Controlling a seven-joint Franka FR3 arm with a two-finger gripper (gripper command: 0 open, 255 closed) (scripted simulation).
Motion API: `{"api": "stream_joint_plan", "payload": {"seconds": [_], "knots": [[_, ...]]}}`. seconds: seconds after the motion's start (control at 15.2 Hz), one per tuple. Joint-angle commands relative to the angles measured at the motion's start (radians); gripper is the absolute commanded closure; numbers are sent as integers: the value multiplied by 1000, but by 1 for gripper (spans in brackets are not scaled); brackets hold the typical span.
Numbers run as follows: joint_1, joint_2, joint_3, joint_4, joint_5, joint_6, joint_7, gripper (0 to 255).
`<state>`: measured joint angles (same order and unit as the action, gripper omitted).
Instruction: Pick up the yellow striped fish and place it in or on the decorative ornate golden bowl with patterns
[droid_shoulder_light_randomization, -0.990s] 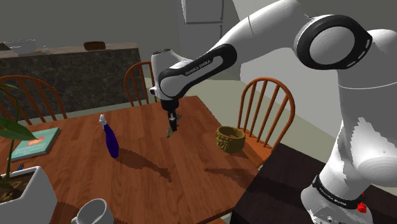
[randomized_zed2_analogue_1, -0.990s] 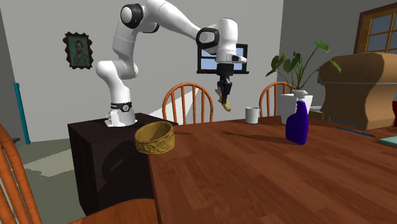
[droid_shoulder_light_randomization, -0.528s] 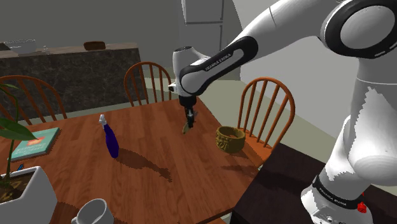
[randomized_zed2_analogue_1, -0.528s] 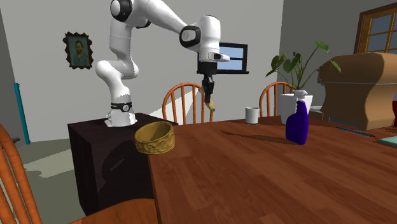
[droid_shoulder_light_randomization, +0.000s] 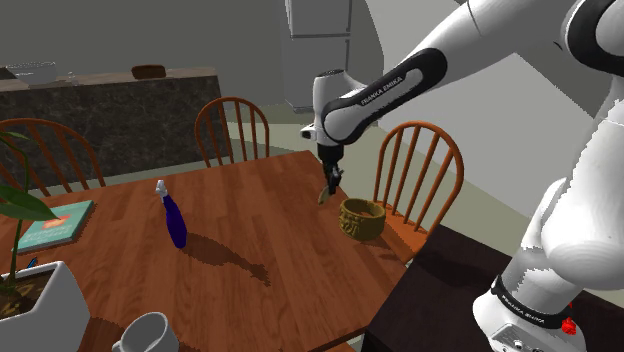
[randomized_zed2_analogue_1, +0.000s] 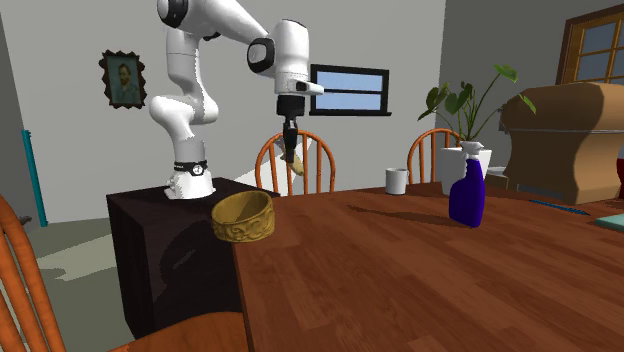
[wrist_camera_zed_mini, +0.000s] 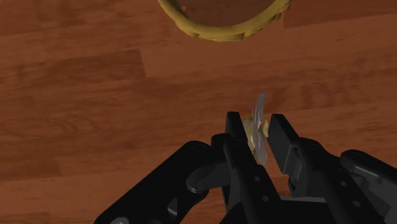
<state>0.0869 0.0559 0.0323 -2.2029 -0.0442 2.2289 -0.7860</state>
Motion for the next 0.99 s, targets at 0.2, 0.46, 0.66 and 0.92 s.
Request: {"api": "stream_joint_plan", "payload": {"seconds": [0.2,0.46,0.66,0.92], "knots": [[-55,-112,-54,-134,-3,26,-107,255],[-94,-172,-98,-216,-15,51,-181,255],[-94,-145,-99,-232,-15,94,-181,255],[-95,-106,-100,-251,-15,152,-179,255]]}}
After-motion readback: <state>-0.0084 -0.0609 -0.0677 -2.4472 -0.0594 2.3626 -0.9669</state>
